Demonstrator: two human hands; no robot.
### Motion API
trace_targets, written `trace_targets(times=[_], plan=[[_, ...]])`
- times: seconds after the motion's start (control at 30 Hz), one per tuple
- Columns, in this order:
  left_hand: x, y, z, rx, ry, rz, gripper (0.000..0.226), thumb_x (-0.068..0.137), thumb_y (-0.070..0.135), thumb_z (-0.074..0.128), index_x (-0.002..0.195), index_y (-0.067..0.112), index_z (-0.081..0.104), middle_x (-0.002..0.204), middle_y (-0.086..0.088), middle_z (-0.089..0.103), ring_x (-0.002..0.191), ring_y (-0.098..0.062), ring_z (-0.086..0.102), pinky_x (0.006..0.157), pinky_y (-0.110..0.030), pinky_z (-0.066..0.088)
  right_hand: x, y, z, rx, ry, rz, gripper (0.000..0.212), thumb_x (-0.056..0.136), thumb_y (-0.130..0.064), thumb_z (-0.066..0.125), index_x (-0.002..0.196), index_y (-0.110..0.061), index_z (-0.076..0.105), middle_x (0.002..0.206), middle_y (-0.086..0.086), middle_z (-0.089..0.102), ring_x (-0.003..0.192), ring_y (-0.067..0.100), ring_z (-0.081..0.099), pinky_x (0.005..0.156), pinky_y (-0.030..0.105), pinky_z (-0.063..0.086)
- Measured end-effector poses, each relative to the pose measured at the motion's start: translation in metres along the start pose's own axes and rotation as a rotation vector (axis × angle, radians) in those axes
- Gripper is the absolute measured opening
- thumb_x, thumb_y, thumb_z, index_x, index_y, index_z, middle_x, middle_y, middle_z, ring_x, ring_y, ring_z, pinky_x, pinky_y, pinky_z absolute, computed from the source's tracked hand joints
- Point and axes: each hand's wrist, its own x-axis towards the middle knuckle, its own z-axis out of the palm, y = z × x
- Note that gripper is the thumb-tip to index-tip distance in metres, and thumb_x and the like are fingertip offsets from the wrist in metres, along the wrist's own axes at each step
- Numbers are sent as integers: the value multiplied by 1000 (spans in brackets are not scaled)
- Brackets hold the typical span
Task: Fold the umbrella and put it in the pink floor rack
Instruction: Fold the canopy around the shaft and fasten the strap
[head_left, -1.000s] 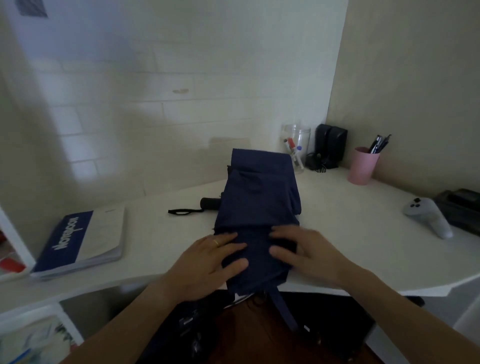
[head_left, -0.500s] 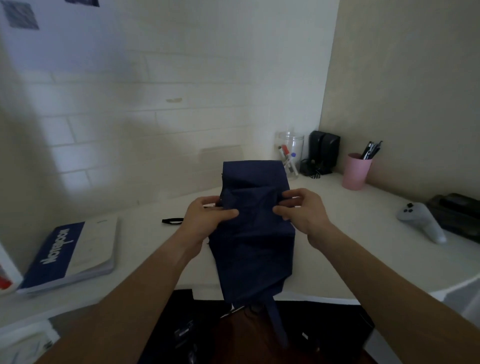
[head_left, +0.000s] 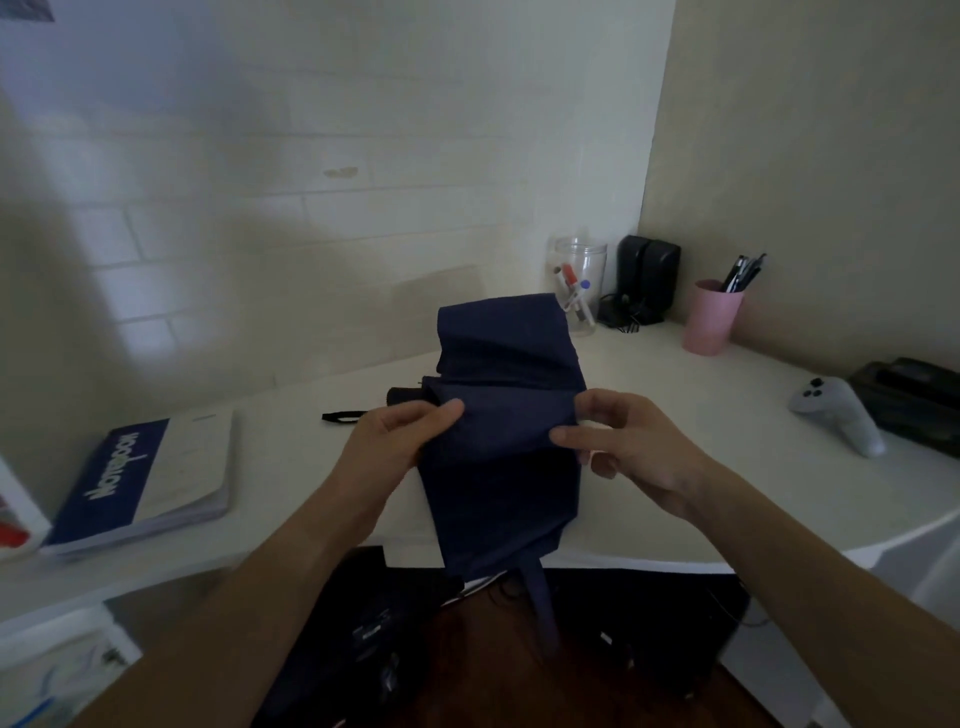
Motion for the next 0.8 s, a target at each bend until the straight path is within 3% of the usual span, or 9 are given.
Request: trace_targets(times=[0.17, 0.23, 0.3, 0.37, 0.43, 0.53, 0.6, 0.7, 0.8], plan=[[-17, -17, -1, -34, 116, -11, 12, 91, 16, 71, 98, 10, 78, 99, -5, 81, 98, -24, 74, 92, -39, 58, -16, 14, 1, 176, 61, 65, 41, 80, -15, 81, 116, -12, 62, 79, 7, 65, 60, 15, 58, 47, 24, 32], [-21, -23, -3, -117, 120, -48, 8, 90, 9, 69, 85, 5, 75, 90, -7, 79, 89, -24, 73, 86, -35, 56, -23, 16, 4, 167, 68, 35, 45, 80, -6, 79, 121, -13, 60, 79, 10, 69, 61, 18, 61, 45, 25, 36], [-25, -26, -4, -195, 138, -84, 18, 88, 3, 67, 70, 8, 69, 79, -9, 74, 82, -24, 70, 83, -35, 55, -28, 15, 6, 92, 49, 39, 45, 80, 0, 77, 120, -12, 61, 79, 12, 70, 61, 20, 61, 46, 27, 38], [-29, -31, -6, -187, 160, -98, 10, 86, 5, 71, 78, 7, 66, 86, -13, 76, 85, -29, 72, 86, -40, 58, -30, 17, 7, 2, 52, 66, 40, 80, 0, 75, 116, -12, 63, 78, 12, 68, 62, 19, 60, 49, 29, 39], [-33, -33, -5, -160, 170, -108, 19, 85, 13, 78, 96, 8, 64, 99, -17, 79, 93, -34, 74, 89, -46, 60, -28, 18, 11, -111, 153, 12, 28, 83, -12, 76, 109, -19, 67, 84, 9, 67, 66, 17, 60, 55, 29, 42], [-38, -33, -3, -16, 149, -64, 29, 88, 14, 77, 111, 17, 61, 90, -15, 80, 87, -30, 77, 81, -41, 62, -22, 19, 15, -501, 347, -370, 22, 91, -40, 65, 112, -35, 67, 112, -6, 64, 95, 8, 62, 83, 24, 47], [-41, -32, -3, 84, 62, -16, 25, 90, 9, 74, 111, 21, 68, 86, -13, 80, 86, -26, 77, 77, -31, 62, -20, 20, 17, -797, 217, -551, 31, 97, -50, 49, 112, -32, 70, 118, -13, 65, 106, 4, 57, 95, 25, 43], [-46, -35, -11, 386, -3, 44, 9, 88, 12, 77, 90, 20, 81, 83, 1, 81, 83, -13, 76, 75, -16, 56, -18, 30, 15, -1084, 3, -401, 53, 95, -58, 40, 82, -19, 74, 83, -7, 73, 80, 10, 60, 81, 37, 51], [-52, -32, -14, 559, -43, 70, 13, 89, 29, 77, 78, 24, 81, 74, 8, 79, 72, -5, 74, 72, -16, 53, -14, 31, 14, -1045, 29, -426, 27, 93, -43, 59, 84, -25, 76, 86, -10, 74, 79, 10, 60, 79, 32, 51]])
